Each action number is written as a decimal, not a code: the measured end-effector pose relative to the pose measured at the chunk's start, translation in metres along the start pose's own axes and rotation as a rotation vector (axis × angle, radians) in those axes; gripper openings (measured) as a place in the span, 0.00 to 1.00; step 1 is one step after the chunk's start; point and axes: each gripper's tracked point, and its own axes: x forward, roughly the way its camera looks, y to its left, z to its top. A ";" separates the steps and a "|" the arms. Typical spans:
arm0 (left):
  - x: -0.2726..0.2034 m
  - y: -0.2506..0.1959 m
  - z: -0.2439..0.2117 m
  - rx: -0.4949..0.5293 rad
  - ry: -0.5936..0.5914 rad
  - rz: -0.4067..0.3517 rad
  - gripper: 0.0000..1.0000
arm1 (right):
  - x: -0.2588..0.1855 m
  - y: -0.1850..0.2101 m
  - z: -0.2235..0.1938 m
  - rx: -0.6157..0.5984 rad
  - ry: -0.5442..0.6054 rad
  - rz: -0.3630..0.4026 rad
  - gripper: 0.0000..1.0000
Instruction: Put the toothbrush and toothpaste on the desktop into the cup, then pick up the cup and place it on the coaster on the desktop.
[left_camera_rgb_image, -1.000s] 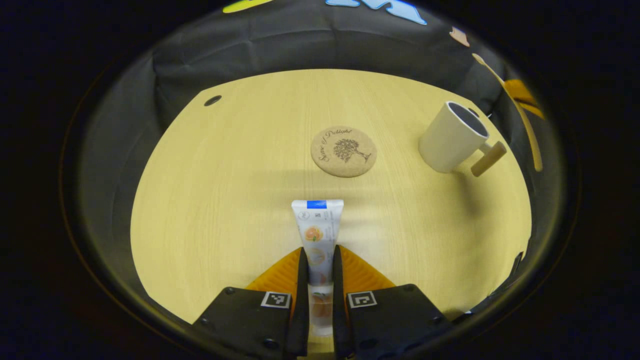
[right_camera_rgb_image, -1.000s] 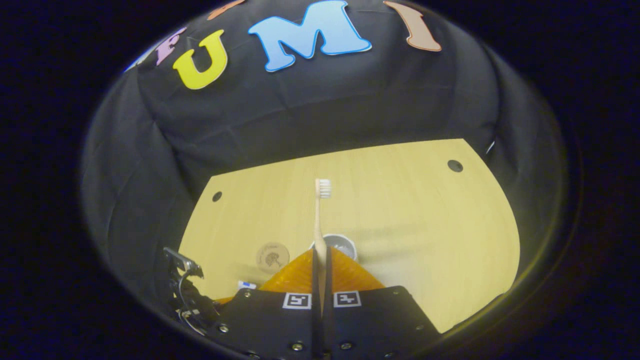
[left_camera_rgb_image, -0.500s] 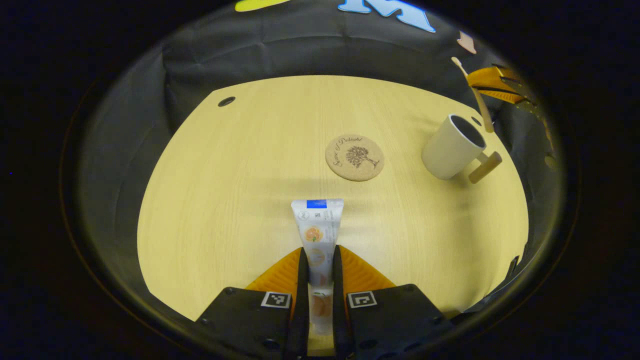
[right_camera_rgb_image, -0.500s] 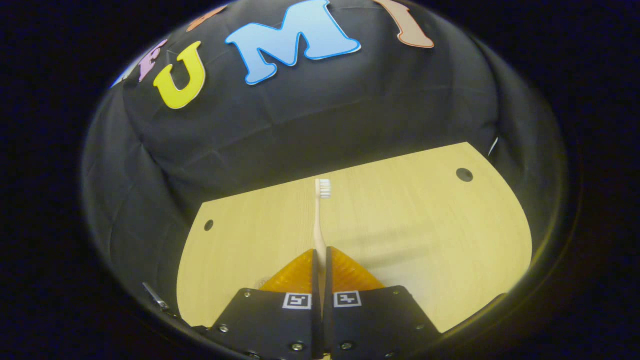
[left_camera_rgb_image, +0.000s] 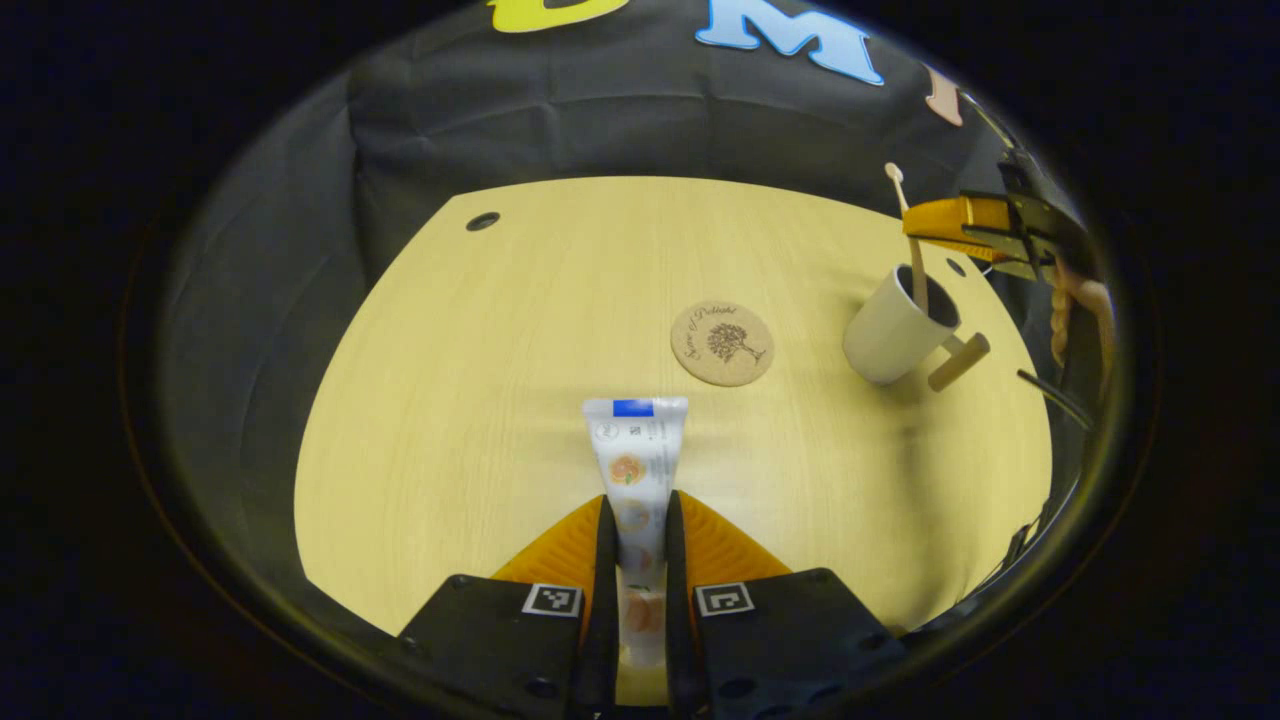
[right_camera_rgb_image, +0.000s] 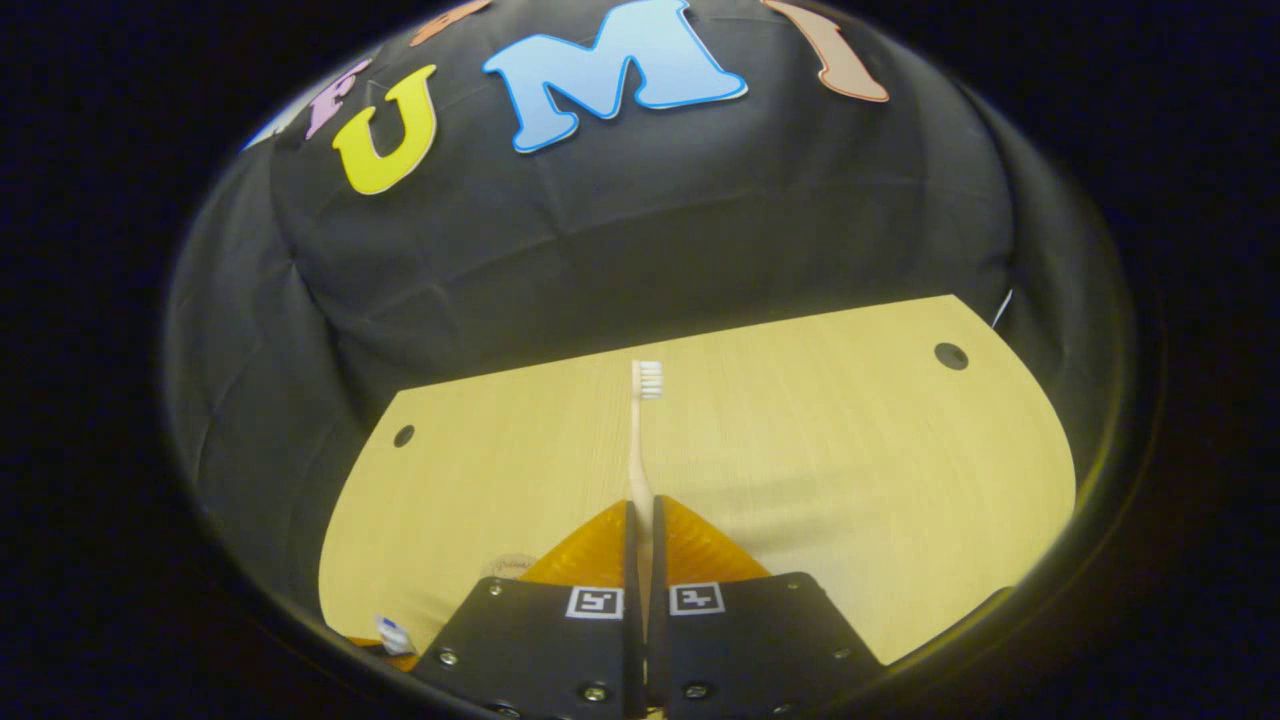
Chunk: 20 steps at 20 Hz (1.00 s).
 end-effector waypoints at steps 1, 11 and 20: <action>-0.002 0.001 0.002 -0.002 -0.005 0.002 0.27 | -0.001 0.001 -0.006 -0.006 0.002 0.004 0.03; 0.001 -0.006 0.033 0.016 -0.081 -0.002 0.27 | -0.029 -0.007 -0.027 0.031 0.000 -0.005 0.04; -0.020 -0.077 0.084 0.096 -0.210 -0.136 0.27 | -0.082 -0.061 -0.036 0.092 -0.039 -0.077 0.04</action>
